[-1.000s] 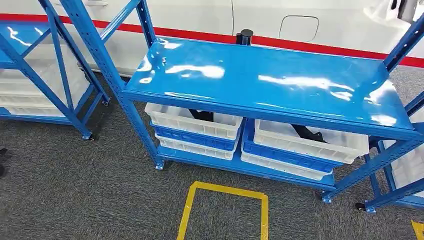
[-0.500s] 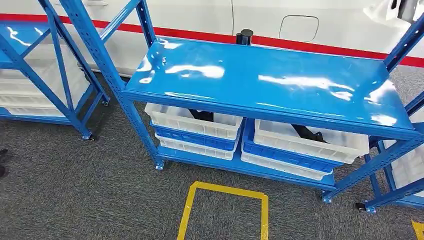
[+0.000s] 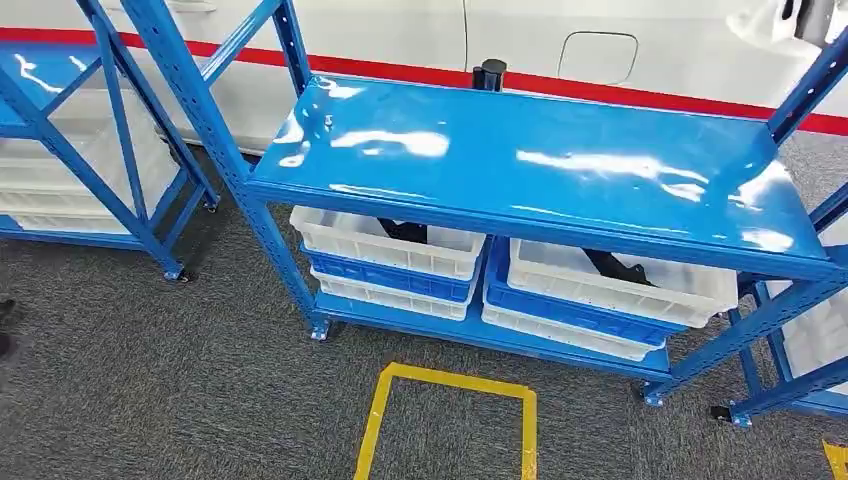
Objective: Take the parts from the cabinet and place them on the table.
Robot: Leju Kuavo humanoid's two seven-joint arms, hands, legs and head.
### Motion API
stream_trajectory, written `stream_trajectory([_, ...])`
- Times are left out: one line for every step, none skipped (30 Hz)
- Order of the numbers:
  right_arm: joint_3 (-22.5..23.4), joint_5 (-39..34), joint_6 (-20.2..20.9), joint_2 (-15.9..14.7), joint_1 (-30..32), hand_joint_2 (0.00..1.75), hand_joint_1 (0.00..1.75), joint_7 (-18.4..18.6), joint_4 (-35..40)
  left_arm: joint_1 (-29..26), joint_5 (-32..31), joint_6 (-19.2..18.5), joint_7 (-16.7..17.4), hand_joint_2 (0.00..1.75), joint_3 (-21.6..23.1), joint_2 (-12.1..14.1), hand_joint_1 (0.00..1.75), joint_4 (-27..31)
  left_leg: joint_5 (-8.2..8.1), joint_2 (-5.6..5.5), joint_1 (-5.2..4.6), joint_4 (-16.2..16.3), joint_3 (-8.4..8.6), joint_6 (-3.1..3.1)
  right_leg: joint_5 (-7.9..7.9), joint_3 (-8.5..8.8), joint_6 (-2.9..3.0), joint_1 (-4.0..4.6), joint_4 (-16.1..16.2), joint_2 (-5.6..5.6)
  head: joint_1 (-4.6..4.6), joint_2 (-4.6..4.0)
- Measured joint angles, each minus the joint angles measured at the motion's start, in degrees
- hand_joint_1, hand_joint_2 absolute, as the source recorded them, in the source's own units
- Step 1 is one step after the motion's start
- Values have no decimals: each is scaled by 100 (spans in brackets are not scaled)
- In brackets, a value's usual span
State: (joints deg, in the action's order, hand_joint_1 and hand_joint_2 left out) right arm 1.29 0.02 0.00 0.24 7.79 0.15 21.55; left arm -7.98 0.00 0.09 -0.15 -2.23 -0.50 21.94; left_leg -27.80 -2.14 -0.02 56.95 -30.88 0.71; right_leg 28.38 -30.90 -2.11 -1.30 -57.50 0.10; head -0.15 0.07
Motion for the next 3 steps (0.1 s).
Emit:
stream_trajectory([-7, 0, 0, 0, 1, 0, 0, 0, 2, -2, 0, 0, -2, 0, 26, 2, 0, 2, 0, 0, 0, 0, 0, 0, 0, 0, 0, 0, 0, 0, 0, 0])
stream_trajectory([-18, 0, 2, 0, 1, 0, 0, 0, 2, -2, 0, 0, 0, 0, 48, 7, 0, 4, 0, 0, 0, 0, 0, 0, 0, 0, 0, 0, 0, 0, 2, 0])
stream_trajectory([-28, 0, 2, -2, 1, 0, 0, 0, 2, -2, 0, 0, 0, 0, 61, 9, 0, 4, 0, 0, 0, 0, 0, 0, 0, -4, 0, 0, 0, 0, 0, 0])
